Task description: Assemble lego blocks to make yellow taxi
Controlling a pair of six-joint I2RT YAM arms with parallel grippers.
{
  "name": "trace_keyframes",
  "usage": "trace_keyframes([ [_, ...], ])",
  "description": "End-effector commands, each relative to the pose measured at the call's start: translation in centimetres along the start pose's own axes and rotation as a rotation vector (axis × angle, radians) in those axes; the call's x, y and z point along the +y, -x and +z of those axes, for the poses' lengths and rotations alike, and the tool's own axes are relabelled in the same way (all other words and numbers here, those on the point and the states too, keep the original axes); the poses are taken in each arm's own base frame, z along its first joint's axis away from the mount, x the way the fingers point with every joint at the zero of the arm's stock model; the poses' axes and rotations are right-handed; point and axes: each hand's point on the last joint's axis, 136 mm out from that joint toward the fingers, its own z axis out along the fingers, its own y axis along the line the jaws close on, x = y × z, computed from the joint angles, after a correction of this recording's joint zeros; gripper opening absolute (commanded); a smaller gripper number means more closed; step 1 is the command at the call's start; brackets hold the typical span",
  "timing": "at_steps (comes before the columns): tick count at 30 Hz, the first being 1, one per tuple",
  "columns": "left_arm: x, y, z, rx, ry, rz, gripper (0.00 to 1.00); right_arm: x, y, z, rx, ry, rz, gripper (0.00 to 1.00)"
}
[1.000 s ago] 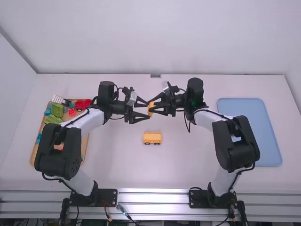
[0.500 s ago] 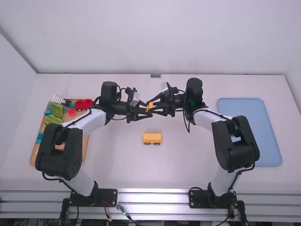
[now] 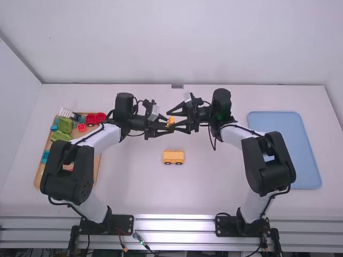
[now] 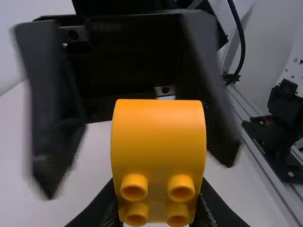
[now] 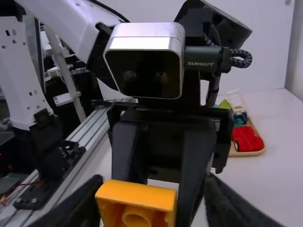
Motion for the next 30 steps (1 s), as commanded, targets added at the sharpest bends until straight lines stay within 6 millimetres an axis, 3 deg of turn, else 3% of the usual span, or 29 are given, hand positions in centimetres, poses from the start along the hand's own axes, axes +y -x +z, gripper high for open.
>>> trace_keyframes([
  [1, -0.7, 0.1, 0.3, -0.017, -0.041, 0.036, 0.08, -0.9, 0.5, 0.0, -0.004, -0.021, -0.008, 0.80],
  [4, 0.1, -0.3, 0.0, 0.004, 0.003, 0.030, 0.09, -1.0, 0.5, -0.2, -0.005, -0.028, -0.013, 0.98],
  [10, 2.7, -2.9, -0.4, 0.127, 0.174, -0.039, 0.06, -2.9, 0.4, -2.2, -0.015, -0.128, 0.021, 0.99],
  [15, 4.7, -6.6, -2.3, 0.336, 0.354, -0.114, 0.02, -7.8, -2.0, -6.5, 0.004, -0.430, 0.155, 0.99],
  [17, 4.3, -8.1, -3.6, 0.468, 0.371, -0.114, 0.02, -9.4, -3.4, -8.3, 0.030, -0.546, 0.201, 0.99],
  [19, 2.3, -10.0, -5.3, 0.697, 0.319, -0.093, 0.03, -10.8, -5.0, -10.2, 0.064, -0.669, 0.263, 0.99],
  [23, -0.5, -12.4, -8.4, 1.000, 0.196, -0.003, 0.05, -11.3, -6.1, -11.4, 0.090, -0.733, 0.305, 0.99],
  [29, 0.1, -15.3, -11.1, 1.185, 0.238, 0.064, 0.15, -11.4, -6.4, -11.6, 0.096, -0.749, 0.314, 0.99],
  [30, 0.1, -15.9, -11.6, 1.217, 0.247, 0.065, 0.13, -11.4, -6.4, -11.6, 0.095, -0.750, 0.316, 0.99],
])
